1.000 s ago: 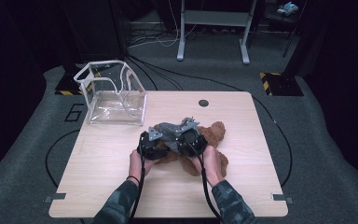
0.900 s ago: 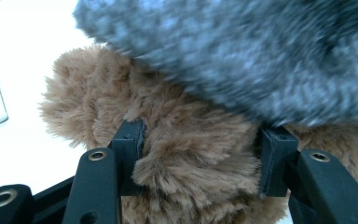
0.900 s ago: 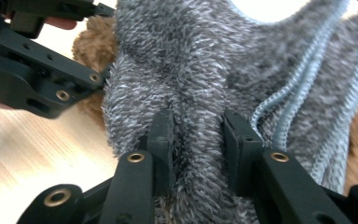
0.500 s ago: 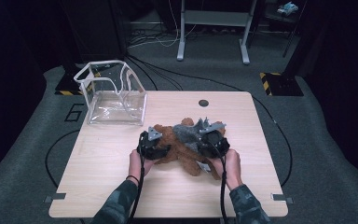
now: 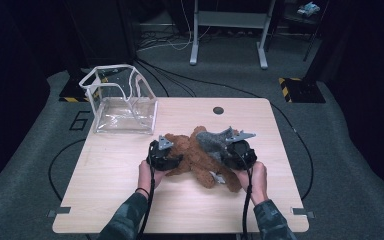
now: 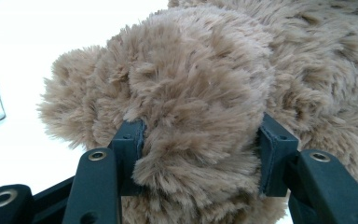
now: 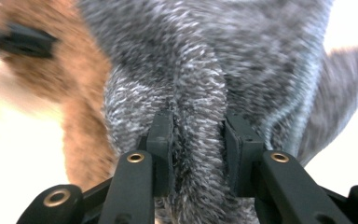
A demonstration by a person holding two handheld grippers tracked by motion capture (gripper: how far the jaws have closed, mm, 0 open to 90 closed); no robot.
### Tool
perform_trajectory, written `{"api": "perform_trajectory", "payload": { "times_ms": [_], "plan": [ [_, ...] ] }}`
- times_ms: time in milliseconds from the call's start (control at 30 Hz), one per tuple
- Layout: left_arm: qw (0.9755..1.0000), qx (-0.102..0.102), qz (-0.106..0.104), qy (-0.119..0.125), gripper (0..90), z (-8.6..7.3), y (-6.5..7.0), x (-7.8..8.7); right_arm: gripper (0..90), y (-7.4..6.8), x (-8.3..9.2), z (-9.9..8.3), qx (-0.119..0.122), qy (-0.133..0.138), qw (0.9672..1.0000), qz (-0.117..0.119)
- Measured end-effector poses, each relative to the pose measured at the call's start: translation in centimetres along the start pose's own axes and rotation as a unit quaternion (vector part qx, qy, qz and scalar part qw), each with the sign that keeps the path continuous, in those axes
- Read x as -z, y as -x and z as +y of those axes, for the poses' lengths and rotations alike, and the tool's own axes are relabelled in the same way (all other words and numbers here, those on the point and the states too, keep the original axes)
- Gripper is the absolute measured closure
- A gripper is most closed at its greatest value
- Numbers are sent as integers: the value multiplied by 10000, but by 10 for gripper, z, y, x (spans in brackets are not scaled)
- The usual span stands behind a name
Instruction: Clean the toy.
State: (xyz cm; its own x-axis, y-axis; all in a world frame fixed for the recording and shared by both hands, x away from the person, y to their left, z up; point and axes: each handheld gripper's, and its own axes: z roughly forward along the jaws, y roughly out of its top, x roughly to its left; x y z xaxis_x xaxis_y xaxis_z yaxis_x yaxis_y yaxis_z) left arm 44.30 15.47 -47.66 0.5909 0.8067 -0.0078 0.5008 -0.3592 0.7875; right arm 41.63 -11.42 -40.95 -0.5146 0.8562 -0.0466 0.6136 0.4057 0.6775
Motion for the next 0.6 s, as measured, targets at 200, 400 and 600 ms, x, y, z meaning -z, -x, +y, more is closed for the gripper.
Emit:
{"api": "perform_trajectory", "payload": {
  "times_ms": [200, 400, 600],
  "plan": [
    [10000, -2, 11, -11, 466, 0, 0, 0, 669, -27, -9, 16, 271, 113, 9991, 309],
    [10000, 9, 6, -13, 466, 0, 0, 0, 670, -57, -23, 28, 627, 109, 9965, 539],
    [10000, -42, -37, -49, 466, 0, -2, 1, 678, -62, -41, 25, 588, -76, 9968, 536]
  ]
}}
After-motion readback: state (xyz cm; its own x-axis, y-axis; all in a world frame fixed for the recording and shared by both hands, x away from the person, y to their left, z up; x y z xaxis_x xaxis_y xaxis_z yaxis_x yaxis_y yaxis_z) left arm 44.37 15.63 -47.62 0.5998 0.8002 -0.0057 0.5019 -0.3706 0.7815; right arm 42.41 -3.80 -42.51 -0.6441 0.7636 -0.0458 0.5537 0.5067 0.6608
